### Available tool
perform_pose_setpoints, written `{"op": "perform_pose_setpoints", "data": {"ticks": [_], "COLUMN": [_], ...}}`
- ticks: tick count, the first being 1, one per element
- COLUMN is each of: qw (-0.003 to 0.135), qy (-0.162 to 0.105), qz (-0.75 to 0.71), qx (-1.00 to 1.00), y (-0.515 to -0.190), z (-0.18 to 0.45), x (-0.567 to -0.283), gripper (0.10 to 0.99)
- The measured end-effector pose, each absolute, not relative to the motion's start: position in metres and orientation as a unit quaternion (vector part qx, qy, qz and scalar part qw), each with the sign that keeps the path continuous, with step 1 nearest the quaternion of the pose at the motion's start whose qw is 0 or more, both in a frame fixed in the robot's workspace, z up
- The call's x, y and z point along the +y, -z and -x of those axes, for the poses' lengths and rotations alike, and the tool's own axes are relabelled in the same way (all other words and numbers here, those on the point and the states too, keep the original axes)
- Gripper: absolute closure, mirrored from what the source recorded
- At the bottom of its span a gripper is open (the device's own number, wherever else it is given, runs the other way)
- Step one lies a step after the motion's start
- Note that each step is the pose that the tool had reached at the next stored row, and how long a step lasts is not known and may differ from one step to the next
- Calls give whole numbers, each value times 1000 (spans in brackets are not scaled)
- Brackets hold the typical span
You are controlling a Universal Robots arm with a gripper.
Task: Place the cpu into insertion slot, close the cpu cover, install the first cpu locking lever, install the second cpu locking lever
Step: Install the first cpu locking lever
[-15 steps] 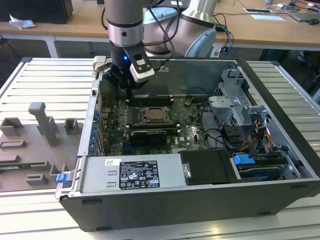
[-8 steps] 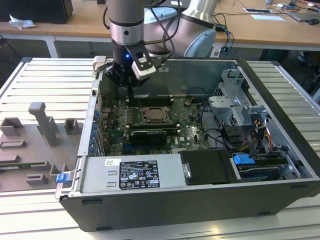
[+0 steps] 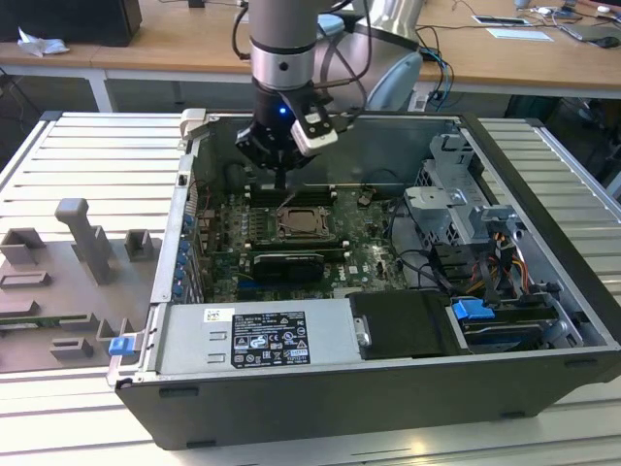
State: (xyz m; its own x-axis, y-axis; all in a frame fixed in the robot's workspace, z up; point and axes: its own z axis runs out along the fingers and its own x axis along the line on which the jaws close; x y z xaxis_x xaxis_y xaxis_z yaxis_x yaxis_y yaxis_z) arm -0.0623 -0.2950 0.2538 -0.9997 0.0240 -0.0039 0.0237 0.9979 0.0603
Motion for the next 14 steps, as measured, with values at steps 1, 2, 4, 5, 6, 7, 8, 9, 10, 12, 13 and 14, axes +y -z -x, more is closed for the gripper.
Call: {"op": "perform_pose_setpoints", "data": {"ticks": [1,2,4,5,6,7,8,9,10,12,13,14], "qw": [2,2,2,2,2,2,2,2,3,3,3,3], "qy": [-30,-30,-30,-31,-34,-39,-42,-45,-45,-45,-45,-45], "qz": [-12,-12,-12,-12,-11,-10,-8,0,10,23,27,28], "qx": [999,999,999,999,999,999,999,999,999,999,999,999], "y": [-253,-253,-252,-252,-252,-252,-252,-252,-251,-250,-249,-248], "z": [55,51,42,39,38,38,38,37,37,37,37,36], "x": [-295,-295,-295,-295,-295,-295,-295,-295,-295,-295,-295,-295], "gripper": [980,980,980,980,980,980,980,980,980,980,980,980]}}
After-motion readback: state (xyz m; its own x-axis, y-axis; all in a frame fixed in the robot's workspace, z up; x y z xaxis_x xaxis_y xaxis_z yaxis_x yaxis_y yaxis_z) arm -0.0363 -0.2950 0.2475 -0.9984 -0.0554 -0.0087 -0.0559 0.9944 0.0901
